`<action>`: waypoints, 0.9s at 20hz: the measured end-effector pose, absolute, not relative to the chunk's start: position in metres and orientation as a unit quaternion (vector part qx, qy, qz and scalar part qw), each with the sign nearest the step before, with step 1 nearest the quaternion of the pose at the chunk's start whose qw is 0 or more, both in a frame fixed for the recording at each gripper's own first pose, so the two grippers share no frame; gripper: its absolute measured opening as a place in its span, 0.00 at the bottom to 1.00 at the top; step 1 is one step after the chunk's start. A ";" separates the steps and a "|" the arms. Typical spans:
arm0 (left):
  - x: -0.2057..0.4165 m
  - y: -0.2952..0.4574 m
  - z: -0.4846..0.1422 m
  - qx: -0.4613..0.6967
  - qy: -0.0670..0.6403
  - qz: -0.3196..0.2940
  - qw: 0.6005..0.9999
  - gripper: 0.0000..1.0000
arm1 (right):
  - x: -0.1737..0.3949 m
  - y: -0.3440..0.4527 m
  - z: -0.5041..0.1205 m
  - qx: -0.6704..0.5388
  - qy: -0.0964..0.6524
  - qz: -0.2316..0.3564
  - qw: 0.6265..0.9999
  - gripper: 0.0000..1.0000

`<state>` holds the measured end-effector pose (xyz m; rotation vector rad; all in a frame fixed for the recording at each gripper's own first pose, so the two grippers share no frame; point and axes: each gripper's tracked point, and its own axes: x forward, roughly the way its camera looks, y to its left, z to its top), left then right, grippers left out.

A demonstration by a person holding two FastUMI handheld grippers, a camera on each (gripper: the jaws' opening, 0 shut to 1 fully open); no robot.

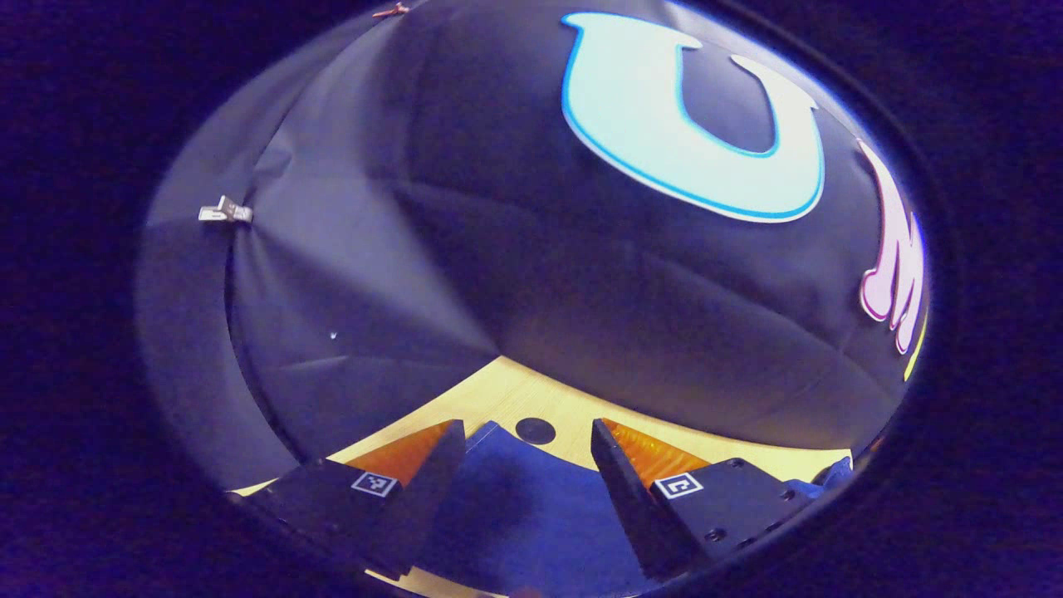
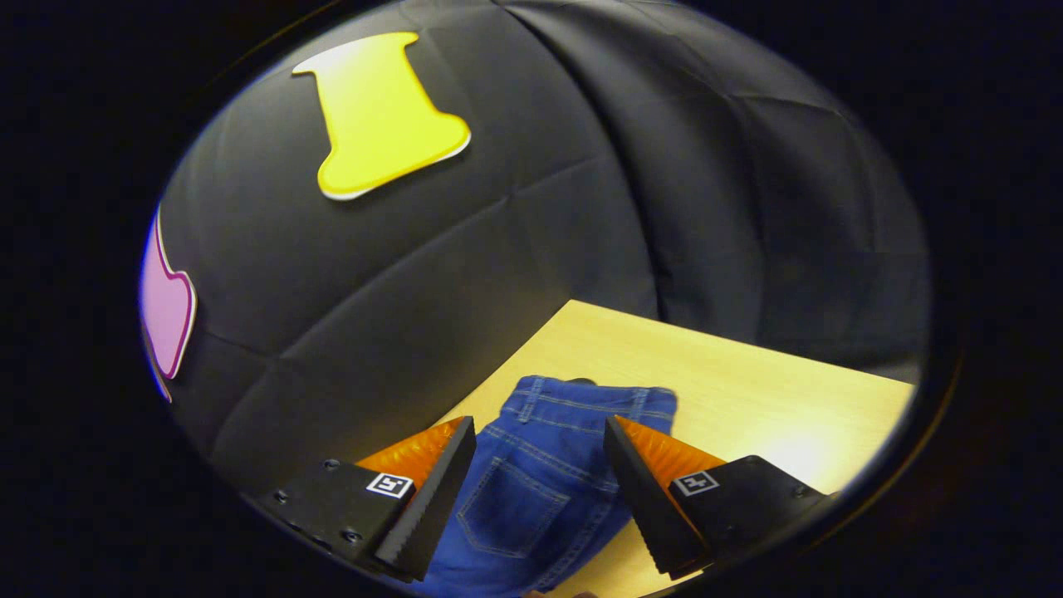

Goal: Grasp the waist and the cuffs of the jeans and fold them to make the two legs overlap; first hold the waist and fold one-third of the jeans toward the cuffs, then hold the cuffs and fold the remaining one-third in the same direction to finish folding.

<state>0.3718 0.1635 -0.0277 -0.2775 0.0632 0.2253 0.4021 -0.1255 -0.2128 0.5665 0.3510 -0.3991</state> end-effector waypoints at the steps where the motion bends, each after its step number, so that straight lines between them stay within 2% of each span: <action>1: 0.360 0.146 -0.026 -0.151 0.026 0.094 0.984 0.96 | 0.394 -0.139 -0.225 0.273 0.182 -0.208 0.922 0.97; 5: 0.323 0.078 -0.021 -0.183 0.026 0.028 0.982 0.96 | 0.386 -0.174 -0.275 0.280 0.229 -0.247 0.899 0.97; 8: 0.303 0.050 -0.023 -0.141 0.040 0.019 0.989 0.96 | 0.396 -0.179 -0.287 0.284 0.237 -0.256 0.893 0.97; 12: 0.287 0.006 -0.025 -0.149 0.052 -0.023 0.987 0.96 | 0.405 -0.178 -0.300 0.299 0.249 -0.251 0.886 0.97; 13: 0.283 -0.003 -0.025 -0.155 0.056 -0.031 0.986 0.96 | 0.407 -0.177 -0.301 0.305 0.255 -0.250 0.883 0.87; 14: 0.281 -0.010 -0.029 -0.160 0.061 -0.038 0.985 0.96 | 0.414 -0.181 -0.302 0.300 0.244 -0.253 0.887 0.97; 18: 0.276 -0.032 -0.043 -0.170 0.087 -0.050 0.980 0.96 | 0.420 -0.168 -0.305 0.307 0.256 -0.235 0.886 0.92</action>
